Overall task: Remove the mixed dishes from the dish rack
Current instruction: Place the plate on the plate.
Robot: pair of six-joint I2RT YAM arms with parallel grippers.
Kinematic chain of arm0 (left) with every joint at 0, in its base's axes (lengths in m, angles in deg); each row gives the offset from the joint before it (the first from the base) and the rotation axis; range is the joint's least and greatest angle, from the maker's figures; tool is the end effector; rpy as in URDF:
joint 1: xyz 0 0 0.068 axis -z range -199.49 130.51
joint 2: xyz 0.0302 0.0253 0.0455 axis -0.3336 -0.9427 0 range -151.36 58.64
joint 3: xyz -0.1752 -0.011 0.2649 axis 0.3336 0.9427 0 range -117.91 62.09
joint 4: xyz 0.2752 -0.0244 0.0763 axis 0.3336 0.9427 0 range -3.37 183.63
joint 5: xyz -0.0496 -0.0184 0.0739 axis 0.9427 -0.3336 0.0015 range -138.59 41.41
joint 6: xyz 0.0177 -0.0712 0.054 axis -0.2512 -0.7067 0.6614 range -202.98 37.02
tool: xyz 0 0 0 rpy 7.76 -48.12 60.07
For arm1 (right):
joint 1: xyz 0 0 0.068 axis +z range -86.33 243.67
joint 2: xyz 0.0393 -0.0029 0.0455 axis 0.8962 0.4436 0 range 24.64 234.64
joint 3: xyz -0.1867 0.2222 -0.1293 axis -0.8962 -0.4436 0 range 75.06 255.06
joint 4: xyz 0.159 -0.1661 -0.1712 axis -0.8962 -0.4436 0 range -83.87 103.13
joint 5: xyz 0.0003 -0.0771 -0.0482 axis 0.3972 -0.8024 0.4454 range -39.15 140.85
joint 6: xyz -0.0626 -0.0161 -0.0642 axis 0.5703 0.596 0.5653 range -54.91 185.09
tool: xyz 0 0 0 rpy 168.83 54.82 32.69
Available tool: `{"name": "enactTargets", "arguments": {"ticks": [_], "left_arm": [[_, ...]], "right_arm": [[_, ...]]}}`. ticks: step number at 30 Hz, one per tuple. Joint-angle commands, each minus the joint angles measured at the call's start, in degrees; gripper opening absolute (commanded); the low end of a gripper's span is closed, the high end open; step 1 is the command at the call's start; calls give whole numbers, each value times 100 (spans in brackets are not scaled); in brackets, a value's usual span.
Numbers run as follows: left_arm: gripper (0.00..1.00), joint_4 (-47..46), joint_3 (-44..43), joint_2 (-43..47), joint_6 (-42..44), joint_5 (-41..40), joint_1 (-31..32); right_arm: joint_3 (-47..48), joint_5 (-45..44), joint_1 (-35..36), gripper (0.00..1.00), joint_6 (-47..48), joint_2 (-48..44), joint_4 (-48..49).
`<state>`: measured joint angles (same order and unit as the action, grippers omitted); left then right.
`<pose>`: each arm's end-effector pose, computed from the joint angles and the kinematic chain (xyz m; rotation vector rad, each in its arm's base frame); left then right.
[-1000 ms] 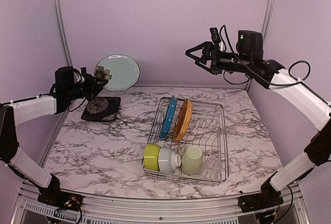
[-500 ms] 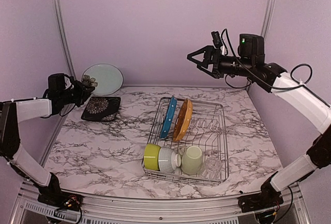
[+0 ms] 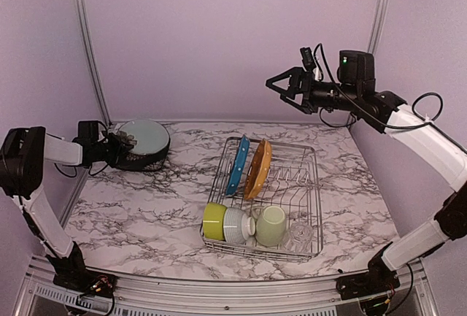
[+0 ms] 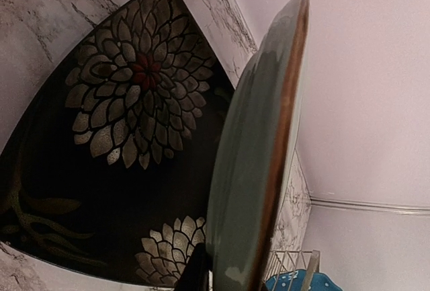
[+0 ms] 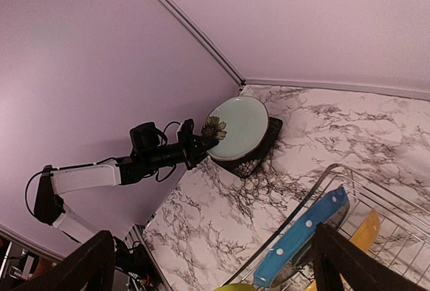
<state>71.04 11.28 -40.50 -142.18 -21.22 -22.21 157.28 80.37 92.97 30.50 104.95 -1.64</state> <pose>0.4192 -0.0176 0.1776 -0.9009 2.0836 -1.0642 0.3106 0.2205 0.4560 -0.3123 1.9236 1.2312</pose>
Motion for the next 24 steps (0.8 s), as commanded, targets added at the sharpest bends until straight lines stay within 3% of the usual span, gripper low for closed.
{"name": "enactTargets", "arguments": {"ticks": [1, 12, 24], "left_arm": [[0, -1084, -86, -192, -55, 259, -67], [1, -1322, -188, -794, -183, 308, -110], [35, -605, -265, -847, 167, 4, -115]], "right_arm": [[-12, -138, -46, 98, -63, -220, -184], [-47, -312, -46, 98, -55, -388, -416], [-79, -354, -43, 99, -65, -466, -451]]}}
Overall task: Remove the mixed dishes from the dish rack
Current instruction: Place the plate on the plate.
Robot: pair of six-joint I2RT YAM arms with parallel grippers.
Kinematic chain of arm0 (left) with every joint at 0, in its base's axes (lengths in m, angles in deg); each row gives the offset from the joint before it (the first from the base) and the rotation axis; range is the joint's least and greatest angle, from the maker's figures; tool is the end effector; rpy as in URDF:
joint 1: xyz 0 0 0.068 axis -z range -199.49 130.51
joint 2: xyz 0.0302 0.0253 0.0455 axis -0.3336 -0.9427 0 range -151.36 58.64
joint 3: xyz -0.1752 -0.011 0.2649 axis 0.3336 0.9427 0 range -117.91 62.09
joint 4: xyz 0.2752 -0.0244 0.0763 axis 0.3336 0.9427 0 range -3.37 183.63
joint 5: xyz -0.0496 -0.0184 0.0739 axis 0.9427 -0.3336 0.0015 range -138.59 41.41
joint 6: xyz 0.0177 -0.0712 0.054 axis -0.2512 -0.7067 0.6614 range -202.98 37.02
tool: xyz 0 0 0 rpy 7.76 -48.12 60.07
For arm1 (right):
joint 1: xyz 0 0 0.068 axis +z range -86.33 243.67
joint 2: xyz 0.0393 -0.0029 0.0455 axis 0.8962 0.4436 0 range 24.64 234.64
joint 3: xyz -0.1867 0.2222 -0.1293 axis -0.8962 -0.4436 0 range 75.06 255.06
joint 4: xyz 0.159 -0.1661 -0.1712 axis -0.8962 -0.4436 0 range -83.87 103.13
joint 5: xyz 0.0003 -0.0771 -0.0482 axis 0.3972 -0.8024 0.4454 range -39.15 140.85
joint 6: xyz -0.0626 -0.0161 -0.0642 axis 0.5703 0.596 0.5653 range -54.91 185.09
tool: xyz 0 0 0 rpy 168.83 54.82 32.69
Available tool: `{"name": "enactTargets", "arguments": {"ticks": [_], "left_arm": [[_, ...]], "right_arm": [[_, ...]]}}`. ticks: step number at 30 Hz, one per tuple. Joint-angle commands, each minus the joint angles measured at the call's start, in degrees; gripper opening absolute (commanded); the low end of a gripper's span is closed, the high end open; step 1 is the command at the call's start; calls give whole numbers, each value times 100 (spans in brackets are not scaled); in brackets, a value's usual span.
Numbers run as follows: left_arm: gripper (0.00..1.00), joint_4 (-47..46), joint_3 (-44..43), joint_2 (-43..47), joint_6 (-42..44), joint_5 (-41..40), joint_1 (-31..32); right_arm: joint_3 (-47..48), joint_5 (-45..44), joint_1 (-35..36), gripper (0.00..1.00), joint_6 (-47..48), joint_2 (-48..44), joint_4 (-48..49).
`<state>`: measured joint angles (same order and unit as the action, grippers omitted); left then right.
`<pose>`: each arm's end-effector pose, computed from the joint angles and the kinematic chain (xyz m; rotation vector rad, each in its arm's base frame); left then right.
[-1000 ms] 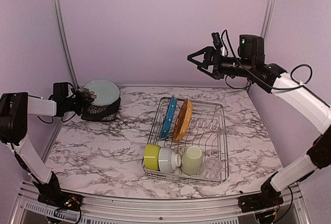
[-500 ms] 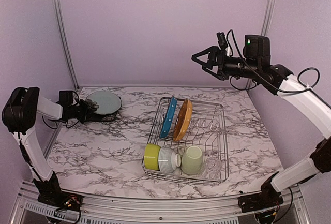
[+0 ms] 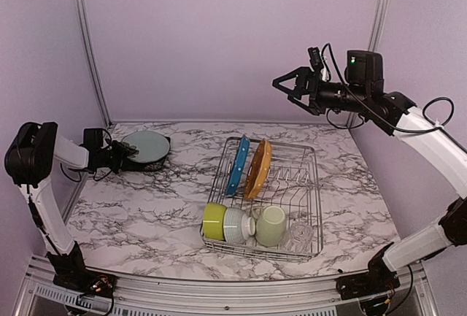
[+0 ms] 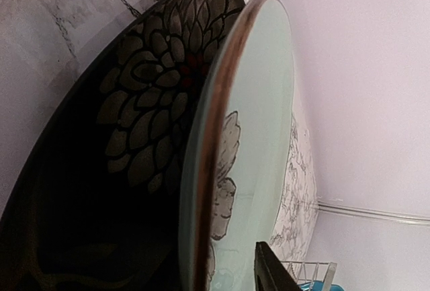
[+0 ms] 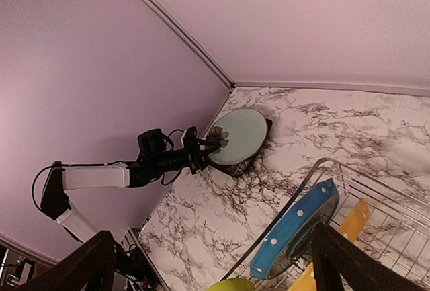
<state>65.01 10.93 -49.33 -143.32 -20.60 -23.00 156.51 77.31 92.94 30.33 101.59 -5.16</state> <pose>0.4355 -0.0116 0.1300 -0.9626 2.1067 -1.0706 0.2953 0.2073 0.4618 -0.2625 1.9402 1.1845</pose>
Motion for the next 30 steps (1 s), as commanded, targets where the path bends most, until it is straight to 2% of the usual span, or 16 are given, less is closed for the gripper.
{"name": "enactTargets", "arguments": {"ticks": [1, 10, 13, 15, 17, 21, 30], "left_arm": [[38, 119, -262, 46, 346, -83, -36], [62, 1460, -630, 361, 1114, -705, -19], [79, 2032, -867, 404, 1494, -1000, -1], [84, 2394, -976, 427, 1661, -1221, 5], [94, 2660, -1073, 427, 1793, -1406, 8], [97, 2959, -1184, 411, 1932, -1530, 33], [98, 3196, -1312, 380, 2181, -1631, 93]], "right_arm": [[-6, -50, -44, 98, -48, -130, -104], [-32, -32, -43, 98, -53, -127, -58], [-49, -18, -49, 98, -61, -121, -35], [-63, 2, -43, 98, -62, -104, -10], [-68, 25, -44, 98, -65, -81, 20], [-84, 60, -43, 98, -73, -59, 60], [-88, 88, -45, 98, -50, -31, 75]]}}
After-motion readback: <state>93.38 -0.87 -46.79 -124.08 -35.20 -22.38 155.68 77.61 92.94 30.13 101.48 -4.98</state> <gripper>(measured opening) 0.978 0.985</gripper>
